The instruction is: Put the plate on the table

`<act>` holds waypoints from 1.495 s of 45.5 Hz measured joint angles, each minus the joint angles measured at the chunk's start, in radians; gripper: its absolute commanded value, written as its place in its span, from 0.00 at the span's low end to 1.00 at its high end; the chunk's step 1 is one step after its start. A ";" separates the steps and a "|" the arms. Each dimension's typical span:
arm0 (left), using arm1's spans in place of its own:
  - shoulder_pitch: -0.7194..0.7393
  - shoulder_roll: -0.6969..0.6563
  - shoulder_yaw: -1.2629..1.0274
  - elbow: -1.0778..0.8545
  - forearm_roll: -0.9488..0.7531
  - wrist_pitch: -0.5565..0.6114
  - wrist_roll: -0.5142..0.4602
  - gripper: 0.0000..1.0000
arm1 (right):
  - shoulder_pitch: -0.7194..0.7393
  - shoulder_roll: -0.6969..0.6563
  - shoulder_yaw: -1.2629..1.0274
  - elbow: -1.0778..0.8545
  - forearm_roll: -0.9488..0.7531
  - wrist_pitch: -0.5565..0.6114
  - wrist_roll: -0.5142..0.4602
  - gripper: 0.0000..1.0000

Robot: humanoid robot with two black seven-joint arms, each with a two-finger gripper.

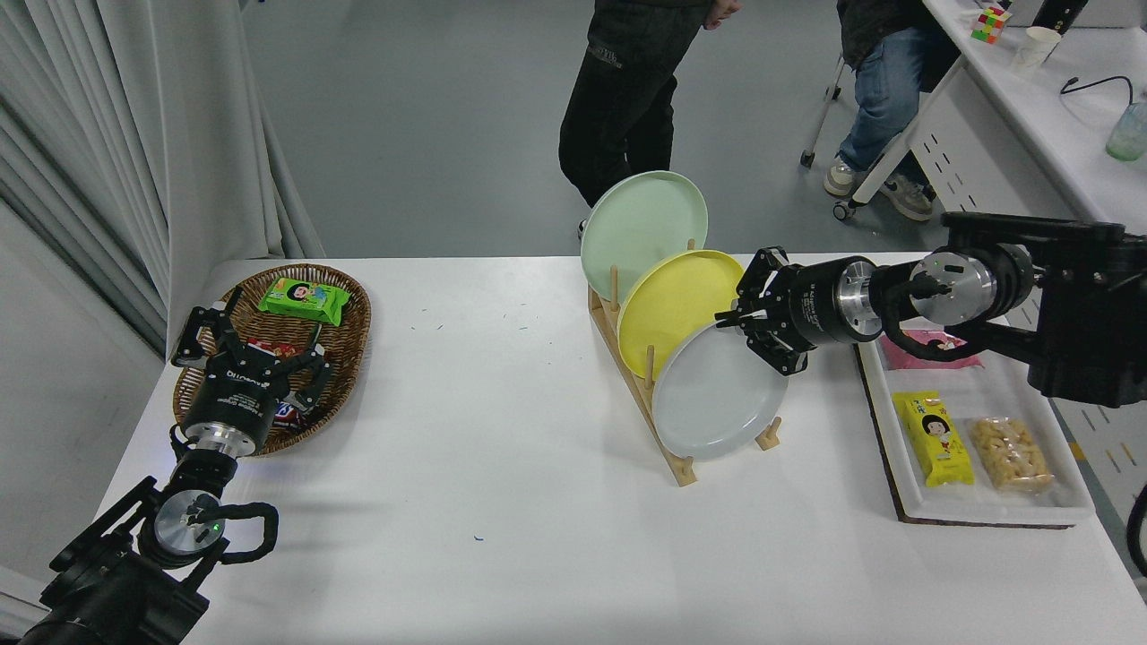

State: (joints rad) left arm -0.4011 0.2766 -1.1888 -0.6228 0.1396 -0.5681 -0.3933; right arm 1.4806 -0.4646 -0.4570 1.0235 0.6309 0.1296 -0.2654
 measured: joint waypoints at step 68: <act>0.000 0.000 0.000 0.000 0.000 0.000 0.000 0.98 | 0.027 -0.090 0.244 -0.035 -0.070 0.293 0.000 0.00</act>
State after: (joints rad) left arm -0.4012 0.2765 -1.1888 -0.6228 0.1396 -0.5682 -0.3934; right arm 1.5073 -0.5549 -0.2126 0.9883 0.5613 0.4228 -0.2649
